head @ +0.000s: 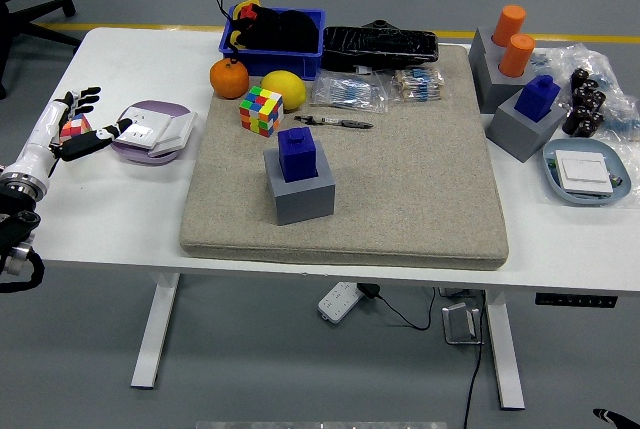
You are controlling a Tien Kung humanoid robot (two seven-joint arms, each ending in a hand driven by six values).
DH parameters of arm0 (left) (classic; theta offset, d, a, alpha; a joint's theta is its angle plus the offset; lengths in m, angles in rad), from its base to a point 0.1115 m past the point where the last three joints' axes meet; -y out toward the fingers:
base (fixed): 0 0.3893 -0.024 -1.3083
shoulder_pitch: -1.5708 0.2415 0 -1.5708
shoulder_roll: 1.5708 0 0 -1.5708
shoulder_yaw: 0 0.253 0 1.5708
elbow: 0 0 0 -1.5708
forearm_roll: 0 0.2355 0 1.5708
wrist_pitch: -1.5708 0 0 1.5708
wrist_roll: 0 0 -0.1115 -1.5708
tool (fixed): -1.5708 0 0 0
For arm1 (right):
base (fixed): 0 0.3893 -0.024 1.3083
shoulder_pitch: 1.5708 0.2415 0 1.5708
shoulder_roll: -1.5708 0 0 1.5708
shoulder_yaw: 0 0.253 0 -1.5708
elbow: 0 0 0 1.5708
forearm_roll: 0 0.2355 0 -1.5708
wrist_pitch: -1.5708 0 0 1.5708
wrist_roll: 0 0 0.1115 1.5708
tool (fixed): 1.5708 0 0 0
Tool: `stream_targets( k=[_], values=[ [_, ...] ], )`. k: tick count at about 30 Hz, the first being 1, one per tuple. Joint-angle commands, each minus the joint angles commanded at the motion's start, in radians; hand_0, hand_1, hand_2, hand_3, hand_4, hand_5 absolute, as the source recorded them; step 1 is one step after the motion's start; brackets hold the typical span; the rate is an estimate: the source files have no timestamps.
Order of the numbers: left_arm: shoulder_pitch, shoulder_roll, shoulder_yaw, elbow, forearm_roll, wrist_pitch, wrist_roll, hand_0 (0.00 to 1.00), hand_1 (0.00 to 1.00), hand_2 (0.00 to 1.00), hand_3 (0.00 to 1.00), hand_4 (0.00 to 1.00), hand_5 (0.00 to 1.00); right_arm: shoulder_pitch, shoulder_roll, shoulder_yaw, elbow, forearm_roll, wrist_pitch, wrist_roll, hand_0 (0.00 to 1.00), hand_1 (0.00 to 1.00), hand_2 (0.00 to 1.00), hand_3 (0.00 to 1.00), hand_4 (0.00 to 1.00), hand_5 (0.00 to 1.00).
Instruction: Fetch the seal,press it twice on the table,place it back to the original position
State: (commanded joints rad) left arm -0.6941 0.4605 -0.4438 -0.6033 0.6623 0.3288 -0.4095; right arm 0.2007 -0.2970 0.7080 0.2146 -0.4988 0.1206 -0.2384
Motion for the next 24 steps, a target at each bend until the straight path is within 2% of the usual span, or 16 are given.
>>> stream_targets(
  k=[24],
  values=[
    [0.002,0.002,-0.006,0.005,-0.003,0.007,-0.006,0.929,0.844,0.856,0.85,0.901,0.42,-0.006,0.003,0.006,0.0,-0.001,0.0,0.001,0.852,0.767,0.706,0.74,0.788,0.562]
  ],
)
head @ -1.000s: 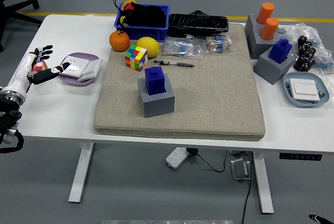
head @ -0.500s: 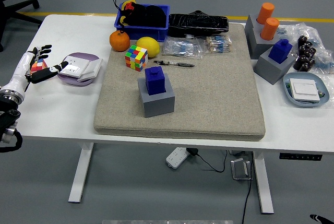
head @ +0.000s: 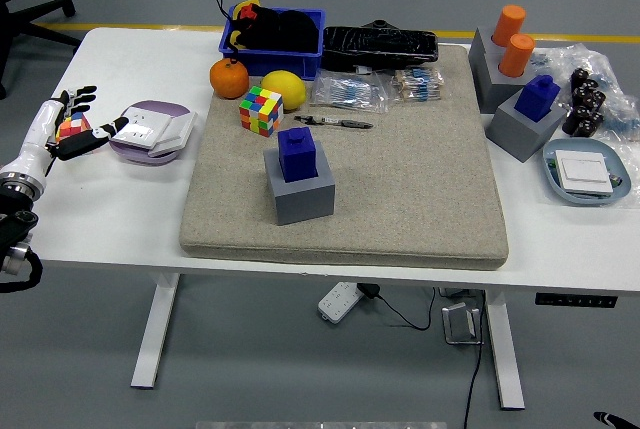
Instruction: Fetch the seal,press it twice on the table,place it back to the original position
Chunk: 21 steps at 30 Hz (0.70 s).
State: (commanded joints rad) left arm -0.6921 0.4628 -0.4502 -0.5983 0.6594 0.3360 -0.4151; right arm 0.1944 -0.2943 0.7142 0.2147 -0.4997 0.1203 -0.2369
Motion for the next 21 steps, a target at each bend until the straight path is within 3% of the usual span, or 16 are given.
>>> stream_targets(
  k=[21],
  values=[
    [-0.012,-0.006,0.005,-0.002,-0.002,0.004,-0.003,0.923,0.843,0.853,0.844,0.885,0.409,0.001,-0.007,0.007,0.0,0.0,0.0,0.001,0.853,0.767,0.705,0.739,0.787,0.562]
  ],
)
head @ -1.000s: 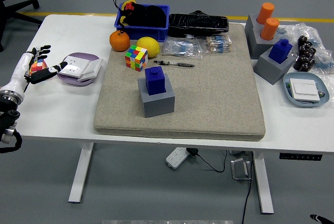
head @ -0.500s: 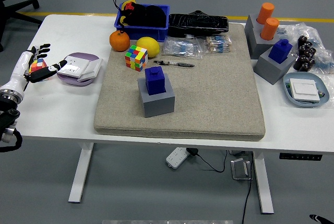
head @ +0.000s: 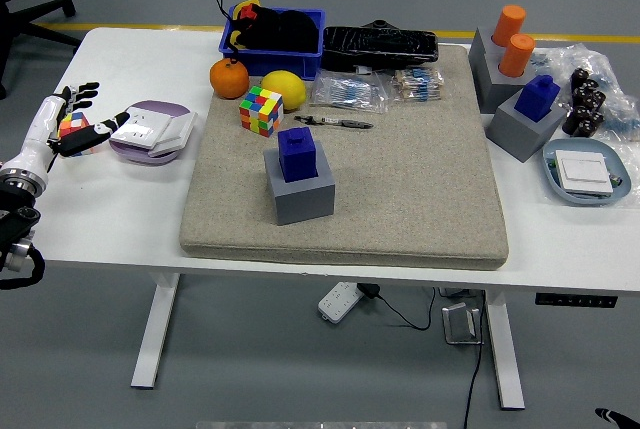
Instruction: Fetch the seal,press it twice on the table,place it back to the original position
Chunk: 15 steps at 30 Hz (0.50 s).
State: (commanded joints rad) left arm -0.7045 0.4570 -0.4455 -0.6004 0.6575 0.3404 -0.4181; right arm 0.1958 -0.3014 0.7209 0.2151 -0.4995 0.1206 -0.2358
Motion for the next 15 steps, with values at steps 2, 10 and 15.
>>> stream_targets(
  k=[2,10,15],
  values=[
    [-0.002,0.0,0.0,-0.001,0.0,0.0,0.0,0.923,0.843,0.853,0.844,0.885,0.409,-0.001,0.0,-0.002,-0.001,0.001,0.001,0.0,0.853,0.767,0.705,0.739,0.787,0.562],
    [-0.003,0.003,0.002,0.0,-0.001,0.001,-0.001,0.922,0.844,0.852,0.844,0.883,0.409,0.004,0.002,0.006,0.002,-0.002,-0.001,0.002,0.853,0.767,0.706,0.739,0.787,0.563],
    [-0.006,0.002,0.001,-0.002,0.001,0.002,-0.001,0.921,0.843,0.851,0.844,0.883,0.409,0.004,-0.002,-0.002,0.002,0.002,-0.001,0.0,0.853,0.766,0.705,0.739,0.788,0.563]
  ],
)
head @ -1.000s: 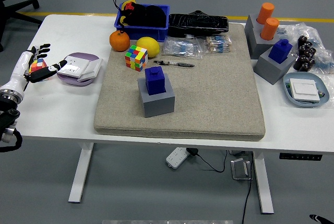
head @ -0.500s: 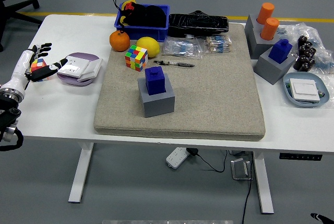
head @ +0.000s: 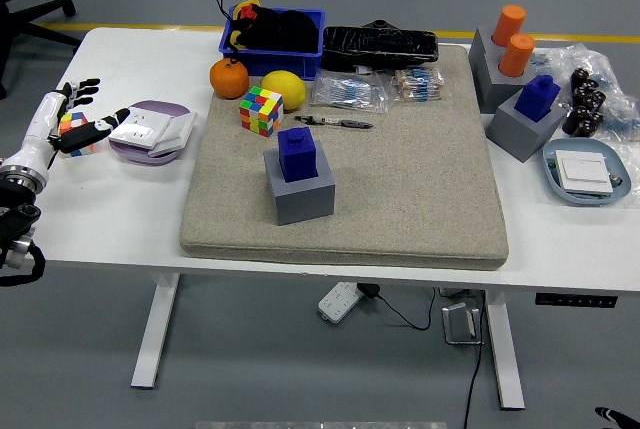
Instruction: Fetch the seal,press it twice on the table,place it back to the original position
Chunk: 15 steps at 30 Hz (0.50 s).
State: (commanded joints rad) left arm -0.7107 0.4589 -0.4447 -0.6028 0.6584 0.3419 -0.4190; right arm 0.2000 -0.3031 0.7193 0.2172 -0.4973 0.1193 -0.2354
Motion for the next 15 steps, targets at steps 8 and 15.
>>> stream_targets(
  k=[8,15],
  values=[
    [-0.002,0.001,0.001,0.0,0.0,0.001,0.0,0.922,0.842,0.851,0.843,0.881,0.408,0.001,-0.001,0.0,0.001,0.001,0.0,0.0,0.853,0.767,0.705,0.739,0.787,0.564],
    [-0.001,0.002,0.003,-0.001,0.0,0.001,0.0,0.921,0.842,0.851,0.842,0.88,0.406,-0.002,0.0,-0.005,0.0,0.004,0.001,-0.001,0.853,0.766,0.705,0.739,0.788,0.563]
  ],
)
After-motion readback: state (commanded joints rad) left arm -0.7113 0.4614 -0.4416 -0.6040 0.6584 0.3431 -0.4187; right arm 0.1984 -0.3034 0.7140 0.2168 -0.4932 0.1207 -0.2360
